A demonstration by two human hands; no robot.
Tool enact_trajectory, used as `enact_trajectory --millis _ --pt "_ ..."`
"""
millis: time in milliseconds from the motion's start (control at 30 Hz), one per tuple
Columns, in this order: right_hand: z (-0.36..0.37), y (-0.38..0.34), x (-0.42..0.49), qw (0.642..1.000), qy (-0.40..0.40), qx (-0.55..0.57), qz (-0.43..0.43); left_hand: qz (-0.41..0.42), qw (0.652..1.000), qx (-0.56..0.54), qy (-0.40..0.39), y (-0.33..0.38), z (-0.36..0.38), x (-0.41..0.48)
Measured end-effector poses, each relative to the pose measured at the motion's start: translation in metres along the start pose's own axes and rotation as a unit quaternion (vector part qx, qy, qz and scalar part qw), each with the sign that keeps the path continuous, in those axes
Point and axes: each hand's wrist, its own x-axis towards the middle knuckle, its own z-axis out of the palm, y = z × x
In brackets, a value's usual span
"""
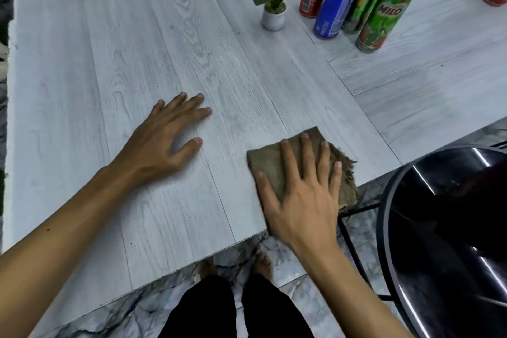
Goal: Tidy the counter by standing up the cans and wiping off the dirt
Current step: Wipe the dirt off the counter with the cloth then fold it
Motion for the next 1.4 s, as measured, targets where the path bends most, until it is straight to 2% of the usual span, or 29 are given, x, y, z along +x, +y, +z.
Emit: enact_trajectory --millis 200,533,600,667,767,867,933,1100,1400 --pt "-0.008 0.015 0.052 0.999 -0.008 0.002 0.042 -0.006 1.0 -0.003 -0.005 0.002 -0.001 -0.001" --pt "-0.003 -0.023 0.095 0.999 -0.041 0.023 0.026 -0.02 0.999 -0.028 -0.002 0.005 -0.003 -0.002" --pt "-0.012 -0.023 0.091 0.997 -0.041 0.062 0.015 -0.031 0.999 -0.036 0.021 0.014 -0.004 -0.002" --pt "-0.027 -0.012 0.086 0.997 -0.008 0.08 -0.005 -0.045 0.995 -0.037 0.081 0.028 -0.003 -0.005" --pt "-0.055 0.024 0.085 0.993 0.013 0.113 0.03 -0.109 0.978 -0.108 0.141 0.057 -0.001 -0.006" --pt "-0.079 0.061 0.094 0.986 -0.044 0.137 0.088 -0.187 0.96 -0.184 0.101 0.082 0.002 0.004" --pt "-0.088 0.073 0.103 0.979 -0.09 0.159 0.091 -0.214 0.951 -0.213 0.065 0.096 0.003 0.013" --pt "-0.086 0.075 0.12 0.978 -0.156 0.141 0.005 -0.24 0.939 -0.246 0.012 0.131 0.013 0.038" --pt "-0.075 0.09 0.129 0.955 -0.206 0.199 -0.07 -0.278 0.93 -0.242 0.006 0.165 0.024 0.052"
